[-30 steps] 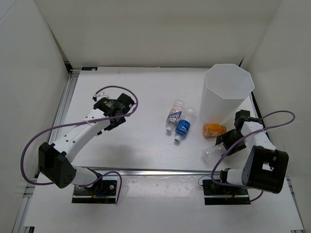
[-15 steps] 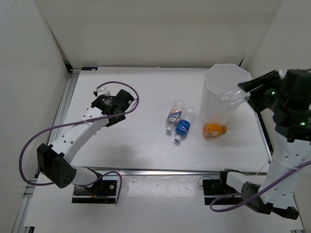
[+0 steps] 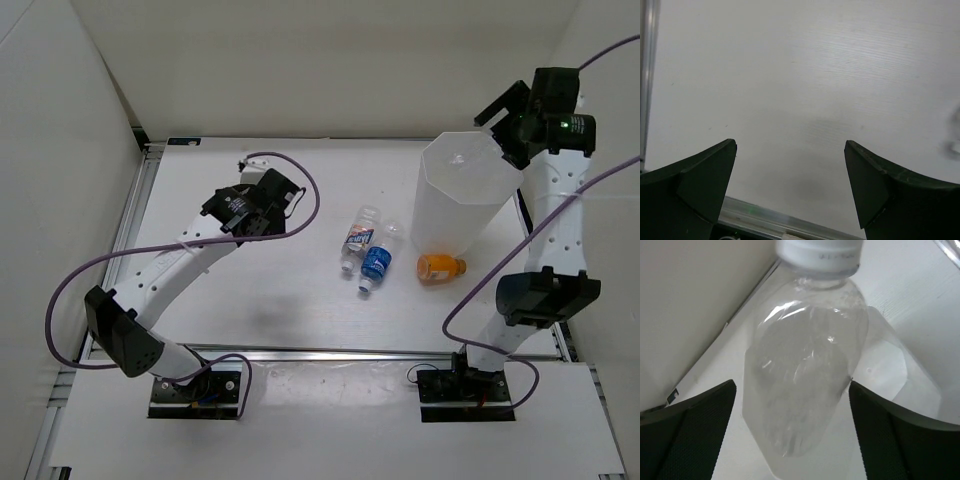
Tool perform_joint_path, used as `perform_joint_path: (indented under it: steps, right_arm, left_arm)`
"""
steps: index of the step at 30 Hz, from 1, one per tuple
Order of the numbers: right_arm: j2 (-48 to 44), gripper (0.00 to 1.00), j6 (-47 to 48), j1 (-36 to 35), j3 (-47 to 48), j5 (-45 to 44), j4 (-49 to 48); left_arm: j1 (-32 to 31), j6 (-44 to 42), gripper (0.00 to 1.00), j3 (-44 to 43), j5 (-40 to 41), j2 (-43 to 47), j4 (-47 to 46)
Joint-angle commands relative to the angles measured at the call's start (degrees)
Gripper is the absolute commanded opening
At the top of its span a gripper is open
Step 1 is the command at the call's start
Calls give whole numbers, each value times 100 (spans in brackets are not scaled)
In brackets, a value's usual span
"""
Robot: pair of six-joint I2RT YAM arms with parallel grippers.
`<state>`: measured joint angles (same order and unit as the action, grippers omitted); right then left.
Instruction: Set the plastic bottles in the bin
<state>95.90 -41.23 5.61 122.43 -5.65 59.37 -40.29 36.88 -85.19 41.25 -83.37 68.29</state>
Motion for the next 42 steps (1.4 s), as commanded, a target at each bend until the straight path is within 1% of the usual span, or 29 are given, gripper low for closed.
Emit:
perform_joint_path:
  steps: [1,2,3,5,6,7,8,9,10,12,13,14,15,16,17,18,21,23,28,29,30,32,35,36,39,42]
  right_arm:
    - [-133,100,580,-182,202,-244,-400]
    - [-133,100,581,-183,272,-174,-400]
    - [-133,100,634,-183,272,-173,-400]
    - [-343,100,582,-183,203,-173,-348]
    - [-570,100,581,-183,-15,-112,-348]
    - [-694,100,486,-183,-148,-112,-287]
    - [-826,100,415,-183,-271,-16,-208]
    - [-1105,100,362,-183,-412,46,-207]
    - [-1247,100,362,-252,-674,46,-94]
    - [-1651,100,362,-323,-939,125,12]
    - [-1784,100,309,-323,-1071,186,91]
    - [-1907,100,309,-376,-1359,265,205]
    - [-2134,100,309,-376,-1475,266,293]
    - [-2250,100,309,-376,-1607,336,346]
    - [-2434,100,309,-376,-1800,406,469]
    - [-2514,100,309,-376,-1880,494,522]
    - [-2698,100,422,-376,-1934,556,716]
    - [-2699,100,554,-323,-1864,557,838]
    - [-2699,100,792,-157,-1811,626,944]
    - [-2699,100,792,-156,-1811,627,944]
    - [-2699,100,792,-95,-1811,696,944]
    - [-2638,100,792,-95,-1890,749,883]
    - [-2576,100,792,-95,-1942,750,883]
    - [-2576,100,792,-95,-1942,750,883]
    - [-2523,100,792,-95,-1942,750,883]
    - [-2523,100,845,-95,-1890,750,883]
  left_arm:
    - [-110,-1005,100,-340,-660,49,-1042]
    - [-110,-1199,100,-341,-1193,49,-1307]
    - [-110,-1305,100,-402,-1399,49,-1458]
    - [-110,-1202,100,-515,-1515,-125,-1713]
    - [-110,-1062,100,-795,-1350,-231,-1644]
    - [-110,-913,100,-963,-1348,-363,-1496]
    - [-32,-989,100,-1104,-1592,-677,-1494]
    - [38,-1103,100,-1210,-2160,-828,-1494]
    - [100,-1104,100,-1341,-2313,-969,-1573]
    - [101,-781,100,-1343,-2368,-1303,-1652]
    - [179,-718,100,-1412,-2655,-1426,-1818]
    - [249,-874,100,-1465,-3075,-1706,-1967]
    - [363,-876,100,-1527,-3802,-1874,-2082]
    - [416,-876,100,-1597,-4035,-2050,-2161]
    - [469,-684,100,-1771,-4229,-2399,-2162]
    - [470,-613,100,-1886,-4588,-2586,-2214]
    - [549,-551,100,-2370,-4977,-3191,-2215]
    - [602,-603,100,-2730,-5267,-3421,-2215]
    - [602,-551,100,-3267,-5435,-4036,-2329]
    - [471,-551,100,-3346,-5435,-4116,-2399]
    - [409,-620,98,-3547,-5435,-4212,-2400]
    - [190,-734,98,-3889,-5138,-4459,-2400]
    - [13,-946,98,-4110,-4847,-4696,-2452]
    - [13,-1016,99,-4172,-4768,-4749,-2452]
    - [13,-1104,99,-4243,-4644,-4933,-2452]
    - [13,-1157,99,-4033,-4591,-4995,-2452]
